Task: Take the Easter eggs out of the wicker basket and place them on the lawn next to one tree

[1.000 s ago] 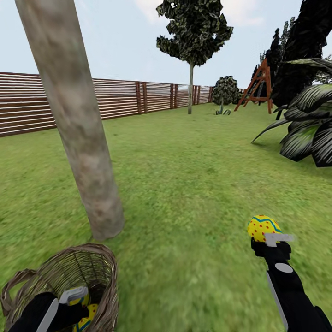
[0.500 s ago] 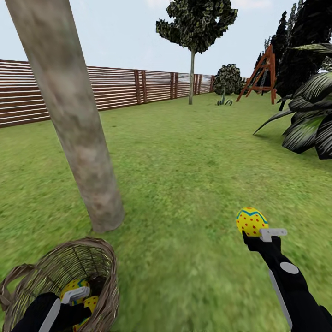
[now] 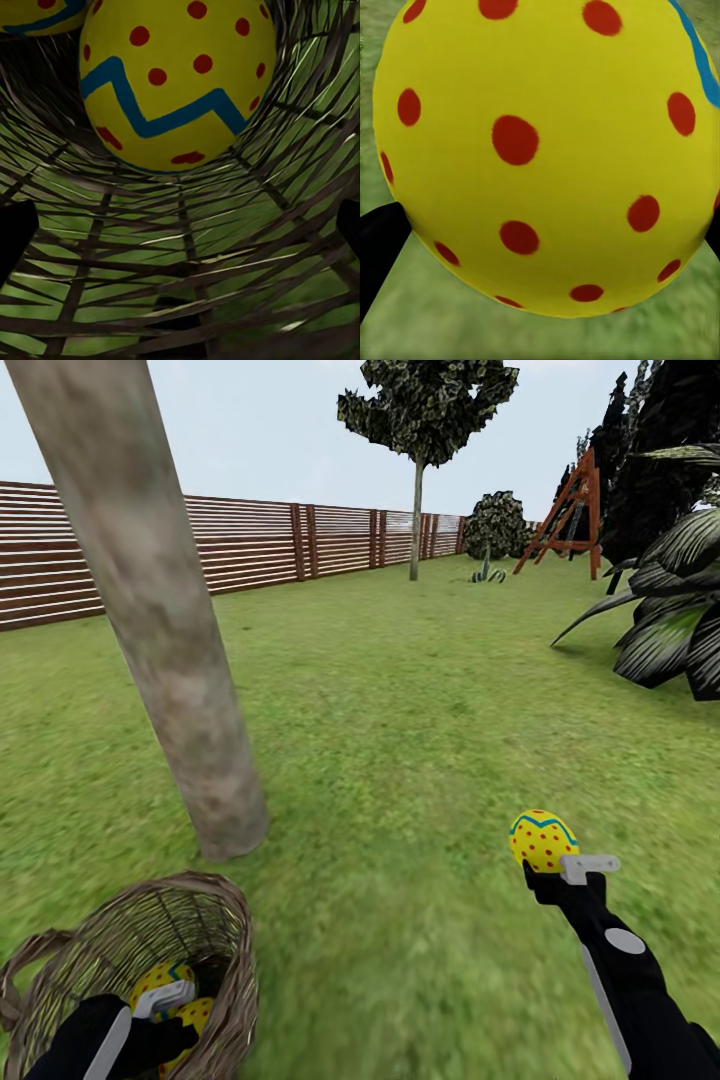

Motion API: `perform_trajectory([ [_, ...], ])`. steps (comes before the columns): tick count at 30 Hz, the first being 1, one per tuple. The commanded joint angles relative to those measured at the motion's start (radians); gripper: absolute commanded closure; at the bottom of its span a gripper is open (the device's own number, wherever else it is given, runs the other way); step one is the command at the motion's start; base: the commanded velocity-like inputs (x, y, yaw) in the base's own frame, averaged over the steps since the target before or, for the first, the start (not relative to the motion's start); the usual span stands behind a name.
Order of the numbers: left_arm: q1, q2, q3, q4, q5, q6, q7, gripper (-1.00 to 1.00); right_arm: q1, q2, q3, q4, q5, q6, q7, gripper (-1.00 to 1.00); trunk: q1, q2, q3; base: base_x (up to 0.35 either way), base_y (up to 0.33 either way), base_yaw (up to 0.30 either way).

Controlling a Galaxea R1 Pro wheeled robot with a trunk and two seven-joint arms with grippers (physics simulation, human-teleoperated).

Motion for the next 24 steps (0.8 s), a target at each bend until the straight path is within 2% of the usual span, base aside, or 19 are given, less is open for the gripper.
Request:
perform_trajectory([
  [1, 0.0, 0.0, 0.002, -0.001, 0.001, 0.004, -0.003, -1.0, 0.0, 0.001, 0.0, -0.002, 0.01, 0.005, 0.008, 1.0, 0.0, 0.0, -0.001, 0.052, 0.0, 0.0],
  [4, 0.0, 0.0, 0.002, -0.001, 0.001, 0.004, -0.003, -1.0, 0.0, 0.002, 0.005, -0.001, 0.01, 0.005, 0.008, 1.0, 0.0, 0.0, -0.001, 0.056, 0.0, 0.0],
  [16, 0.0, -0.012, 0.002, -0.001, -0.002, 0.004, -0.002, -1.0, 0.0, 0.005, 0.011, 0.0, 0.02, 0.004, 0.01, 1.0, 0.0, 0.0, -0.001, 0.274, 0.021, 0.0],
  [20, 0.0, -0.01, 0.006, -0.001, 0.0, 0.004, -0.003, -1.0, 0.0, 0.008, 0.014, 0.0, 0.02, 0.004, 0.01, 1.0, 0.0, 0.0, -0.001, 0.073, 0.006, 0.0],
  [24, 0.0, -0.006, 0.011, -0.003, 0.001, 0.005, -0.004, -1.0, 0.0, 0.008, 0.044, 0.0, 0.021, 0.004, 0.01, 1.0, 0.002, -0.001, -0.016, 0.003, 0.0, 0.0],
])
